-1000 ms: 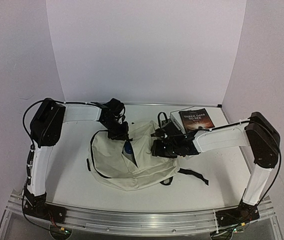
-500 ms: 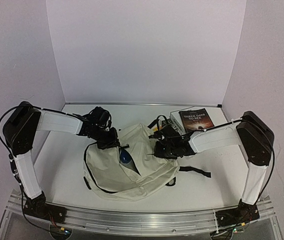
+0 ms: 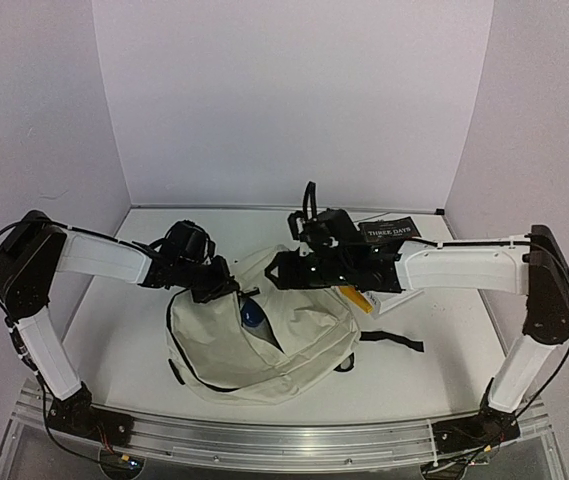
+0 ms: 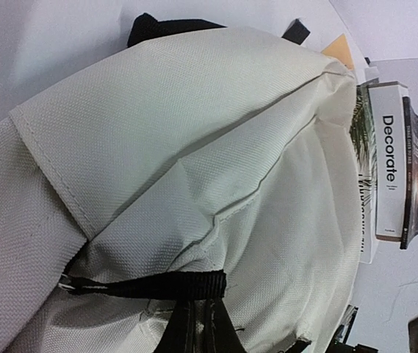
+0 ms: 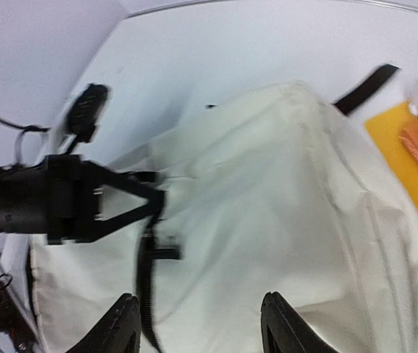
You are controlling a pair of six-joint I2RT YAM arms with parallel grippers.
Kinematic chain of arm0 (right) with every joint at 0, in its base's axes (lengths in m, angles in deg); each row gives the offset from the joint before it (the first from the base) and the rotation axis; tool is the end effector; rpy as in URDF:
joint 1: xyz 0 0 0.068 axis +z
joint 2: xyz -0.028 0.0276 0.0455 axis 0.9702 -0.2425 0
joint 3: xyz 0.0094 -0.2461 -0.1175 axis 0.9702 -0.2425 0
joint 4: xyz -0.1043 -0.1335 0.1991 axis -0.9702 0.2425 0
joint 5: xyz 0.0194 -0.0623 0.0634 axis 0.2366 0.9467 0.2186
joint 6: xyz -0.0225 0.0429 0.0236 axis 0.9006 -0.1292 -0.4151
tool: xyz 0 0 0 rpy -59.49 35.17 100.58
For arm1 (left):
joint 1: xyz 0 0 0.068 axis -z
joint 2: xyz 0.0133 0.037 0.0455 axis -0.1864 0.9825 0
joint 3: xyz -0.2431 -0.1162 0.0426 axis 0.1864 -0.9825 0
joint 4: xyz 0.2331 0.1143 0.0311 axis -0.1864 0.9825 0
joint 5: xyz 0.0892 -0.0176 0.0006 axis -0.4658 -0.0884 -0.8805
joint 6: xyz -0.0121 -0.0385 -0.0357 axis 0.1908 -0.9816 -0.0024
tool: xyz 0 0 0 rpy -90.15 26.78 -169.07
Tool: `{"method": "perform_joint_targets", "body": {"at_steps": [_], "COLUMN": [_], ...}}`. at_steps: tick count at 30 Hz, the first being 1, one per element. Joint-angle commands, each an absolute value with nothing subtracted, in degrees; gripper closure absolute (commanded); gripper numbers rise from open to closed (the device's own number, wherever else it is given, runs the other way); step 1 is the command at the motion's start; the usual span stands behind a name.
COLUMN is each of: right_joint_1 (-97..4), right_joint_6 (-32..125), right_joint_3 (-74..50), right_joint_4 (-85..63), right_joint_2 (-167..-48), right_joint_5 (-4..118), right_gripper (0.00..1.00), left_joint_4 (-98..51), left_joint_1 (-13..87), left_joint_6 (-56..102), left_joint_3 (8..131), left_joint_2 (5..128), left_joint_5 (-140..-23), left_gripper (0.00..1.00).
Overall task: Pack the student bag
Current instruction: Zip the student bag at the center of the board.
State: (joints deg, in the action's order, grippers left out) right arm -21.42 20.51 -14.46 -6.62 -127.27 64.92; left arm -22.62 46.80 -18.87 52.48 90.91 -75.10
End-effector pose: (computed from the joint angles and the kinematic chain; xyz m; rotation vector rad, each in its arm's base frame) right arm 0.2362 0.3316 0.2536 -0.4301 2.2310 0.8587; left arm 0.2857 -0.2192 0.1666 -0.2579 2.5563 -0.9999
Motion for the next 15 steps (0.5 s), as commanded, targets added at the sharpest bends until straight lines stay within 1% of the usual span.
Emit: {"method": "perform_joint_targets", "body": {"at_steps": [1, 3, 6, 15], "right_joint_1": [-19.42, -19.42, -19.47, -20.78], "right_joint_6": [21.26, 20.5, 19.86, 19.85], "right_joint_3": [-9.64, -7.87, -6.22, -3.38], "right_joint_4": [-6.9, -6.81, -6.69, -6.73], "right_joint_2": [-131.35, -133.65, -135.83, -140.6], "right_joint_5": [58.25, 58.37, 58.86, 59.98], "right_gripper": [0.48, 0.5, 0.51, 0.57], "left_joint_4": [-31.9, -33.5, -35.27, -36.04], "left_joint_1": [46.08, 45.71, 45.27, 45.02], "left_joint_6": [-19.35, -20.03, -20.83, -21.25], "left_joint_3": [52.52, 51.89, 51.04, 50.3], "left_joint_2": [86.48, 86.32, 85.89, 85.28], "left_joint_5": [-72.04, -70.31, -68.54, -66.98], "left_gripper": [1.0, 1.0, 1.0, 1.0]}}
